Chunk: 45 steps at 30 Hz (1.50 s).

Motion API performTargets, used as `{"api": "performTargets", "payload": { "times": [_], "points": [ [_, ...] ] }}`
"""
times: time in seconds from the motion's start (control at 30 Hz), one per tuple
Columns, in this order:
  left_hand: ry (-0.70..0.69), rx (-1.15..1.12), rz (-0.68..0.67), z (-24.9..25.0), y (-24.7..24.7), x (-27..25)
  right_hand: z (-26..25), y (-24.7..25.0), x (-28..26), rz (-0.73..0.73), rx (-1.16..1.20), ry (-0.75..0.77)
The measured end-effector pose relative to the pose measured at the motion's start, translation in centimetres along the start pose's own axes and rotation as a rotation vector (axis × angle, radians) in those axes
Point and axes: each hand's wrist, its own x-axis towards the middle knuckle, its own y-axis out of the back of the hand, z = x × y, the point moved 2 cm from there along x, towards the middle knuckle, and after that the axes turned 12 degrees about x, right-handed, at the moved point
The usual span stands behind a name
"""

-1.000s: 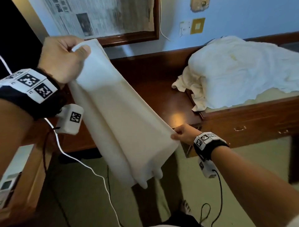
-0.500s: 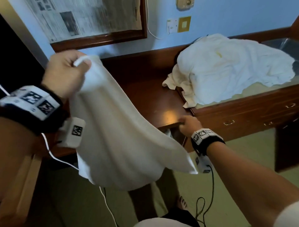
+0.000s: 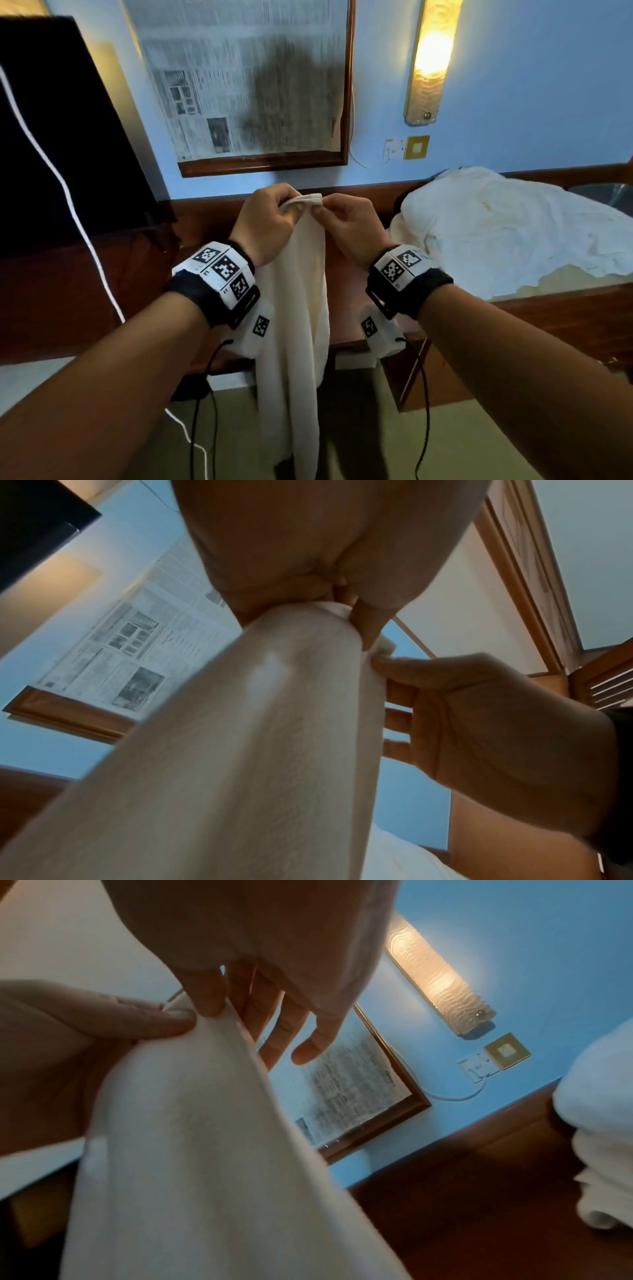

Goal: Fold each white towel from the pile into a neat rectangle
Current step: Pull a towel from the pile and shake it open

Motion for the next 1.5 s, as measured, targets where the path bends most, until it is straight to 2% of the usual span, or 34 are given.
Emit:
{"api": "performTargets", "payload": {
  "times": [0.13, 0.23, 0.33, 0.43, 0.5, 0.57, 0.63, 0.77, 0.83, 0.97, 1.03, 1.13, 1.23, 1.37, 1.5],
  "points": [
    [0.046, -0.107, 0.082, 0.8, 1.1, 1.1, -2.6, -0.1, 3.3, 0.037, -0.034, 0.061],
    [0.220, -0.423, 0.098, 0.8, 1.3, 1.9, -4.9, 1.1, 5.7, 0.054, -0.038, 0.130],
    [0.222, -0.520, -0.047, 0.6, -0.3, 1.6, -6.3, 3.5, 8.1, 0.100, -0.042, 0.197],
    [0.204, -0.579, -0.211, -0.4, -4.1, 0.9, -6.6, 6.6, 10.3, 0.175, -0.054, 0.223],
    [0.229, -0.571, -0.293, -1.3, -7.1, 0.4, -6.4, 9.1, 11.4, 0.242, -0.081, 0.219],
    [0.226, -0.429, -0.363, -2.2, -10.0, 0.1, -5.9, 11.7, 12.0, 0.290, -0.137, 0.188],
    [0.213, -0.278, -0.308, -3.3, -11.6, 0.5, -5.1, 13.9, 12.0, 0.277, -0.227, 0.135],
    [0.230, -0.178, -0.114, -2.2, -12.0, 3.4, -3.7, 17.2, 10.7, 0.131, -0.410, 0.005],
    [0.203, -0.113, -0.076, -0.2, -12.0, 5.5, -3.4, 17.7, 9.9, -0.033, -0.476, -0.019],
    [0.068, -0.049, -0.073, 4.2, -12.1, 9.1, -1.2, 15.8, 7.5, -0.487, -0.595, -0.050],
    [0.000, -0.017, -0.096, 5.8, -11.8, 10.0, 0.4, 15.3, 7.0, -0.541, -0.587, -0.014],
    [-0.029, -0.098, -0.069, 6.6, -11.0, 9.9, 1.0, 16.0, 7.7, -0.416, -0.597, 0.066],
    [0.118, -0.330, 0.013, 5.2, -11.0, 8.4, 0.1, 16.2, 9.1, -0.291, -0.592, 0.132],
    [0.169, -0.343, -0.060, 1.8, -11.9, 4.8, -0.9, 15.9, 10.8, -0.106, -0.474, 0.131],
    [0.288, -0.331, -0.184, -2.7, -13.1, 0.6, -1.3, 15.7, 12.2, 0.041, -0.397, 0.105]
  ]
}}
